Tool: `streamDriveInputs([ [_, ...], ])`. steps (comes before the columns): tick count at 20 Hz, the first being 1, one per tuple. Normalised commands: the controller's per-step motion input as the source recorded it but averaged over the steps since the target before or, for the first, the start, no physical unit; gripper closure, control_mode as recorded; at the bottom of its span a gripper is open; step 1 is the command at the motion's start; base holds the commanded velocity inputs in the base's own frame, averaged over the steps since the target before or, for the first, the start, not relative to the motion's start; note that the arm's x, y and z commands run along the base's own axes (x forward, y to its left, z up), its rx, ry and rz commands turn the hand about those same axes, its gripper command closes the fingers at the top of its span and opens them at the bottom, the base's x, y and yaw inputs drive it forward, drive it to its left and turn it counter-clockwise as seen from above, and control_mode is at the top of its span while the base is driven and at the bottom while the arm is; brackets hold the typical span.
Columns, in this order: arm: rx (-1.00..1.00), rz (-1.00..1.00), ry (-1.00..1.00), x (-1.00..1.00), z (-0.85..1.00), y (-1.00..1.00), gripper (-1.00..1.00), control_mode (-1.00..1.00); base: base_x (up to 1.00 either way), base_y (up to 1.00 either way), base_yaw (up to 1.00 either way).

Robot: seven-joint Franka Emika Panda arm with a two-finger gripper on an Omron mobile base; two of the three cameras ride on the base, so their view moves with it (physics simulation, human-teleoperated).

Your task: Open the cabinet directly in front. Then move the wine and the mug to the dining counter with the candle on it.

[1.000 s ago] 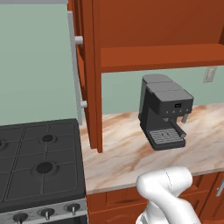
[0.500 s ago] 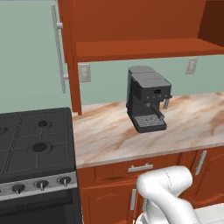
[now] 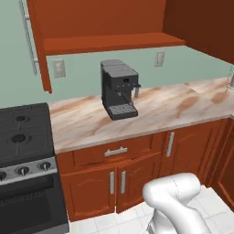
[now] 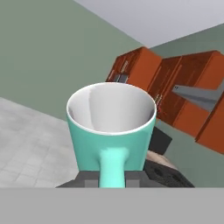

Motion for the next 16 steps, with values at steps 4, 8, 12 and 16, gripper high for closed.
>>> streamDriveInputs([
  [4,0.00,0.00,0.00,0.00,0.00,0.00,1.00,1.00,-0.06,-0.20,-0.62],
  [8,0.00,0.00,0.00,0.00,0.00,0.00,1.00,1.00,-0.01,-0.08,-0.73],
  [12,0.00,0.00,0.00,0.00,0.00,0.00,1.00,1.00,0.00,-0.01,-0.77],
  [16,0.00,0.00,0.00,0.00,0.00,0.00,1.00,1.00,0.00,0.00,-0.75],
])
